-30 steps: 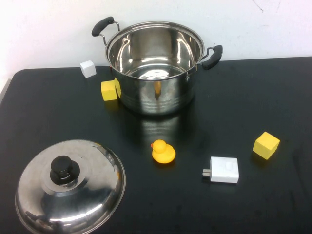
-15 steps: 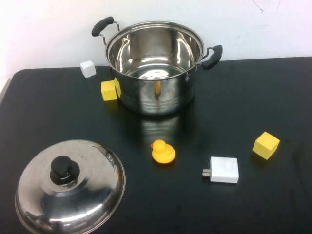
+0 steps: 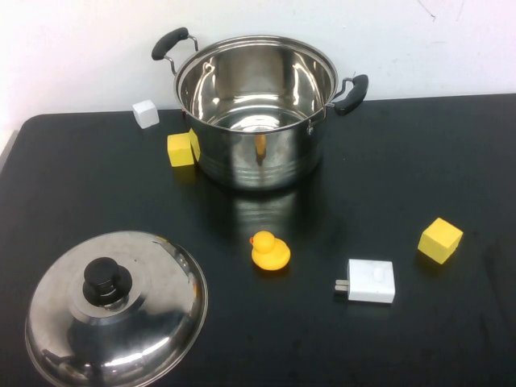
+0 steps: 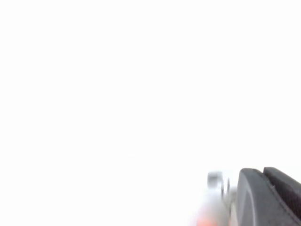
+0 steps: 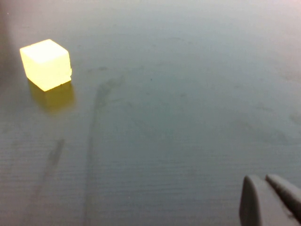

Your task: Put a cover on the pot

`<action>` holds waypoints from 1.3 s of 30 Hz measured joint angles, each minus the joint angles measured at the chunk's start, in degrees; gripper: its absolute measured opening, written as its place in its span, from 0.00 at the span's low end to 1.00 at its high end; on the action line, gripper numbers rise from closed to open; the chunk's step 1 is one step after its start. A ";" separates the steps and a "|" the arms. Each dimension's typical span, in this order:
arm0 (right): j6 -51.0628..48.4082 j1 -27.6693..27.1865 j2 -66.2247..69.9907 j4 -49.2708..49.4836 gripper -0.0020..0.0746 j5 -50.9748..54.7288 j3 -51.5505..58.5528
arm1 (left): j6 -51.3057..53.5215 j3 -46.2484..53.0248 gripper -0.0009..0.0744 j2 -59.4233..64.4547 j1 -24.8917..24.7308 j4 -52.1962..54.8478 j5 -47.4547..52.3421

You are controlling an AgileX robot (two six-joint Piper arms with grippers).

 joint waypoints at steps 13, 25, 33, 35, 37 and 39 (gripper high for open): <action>0.00 0.00 0.00 0.00 0.02 0.00 0.00 | 1.87 0.00 0.01 0.00 0.00 -6.55 -20.52; 0.00 0.00 0.00 0.00 0.02 0.00 0.00 | -2.50 -5.17 0.01 3.24 0.00 1.27 8.22; 0.00 0.00 0.00 0.00 0.02 0.00 0.00 | -17.76 -6.05 0.32 20.39 -0.35 10.65 3.88; 0.00 0.00 0.00 0.00 0.02 0.00 0.00 | -21.07 -7.19 0.49 25.25 -0.42 16.00 2.56; 0.00 0.00 0.00 0.00 0.02 0.00 0.00 | -24.07 -8.99 0.63 30.33 -0.42 23.60 1.08; 0.00 0.00 0.00 0.00 0.02 0.00 0.00 | -27.83 -11.47 0.74 35.79 -0.42 32.14 -1.84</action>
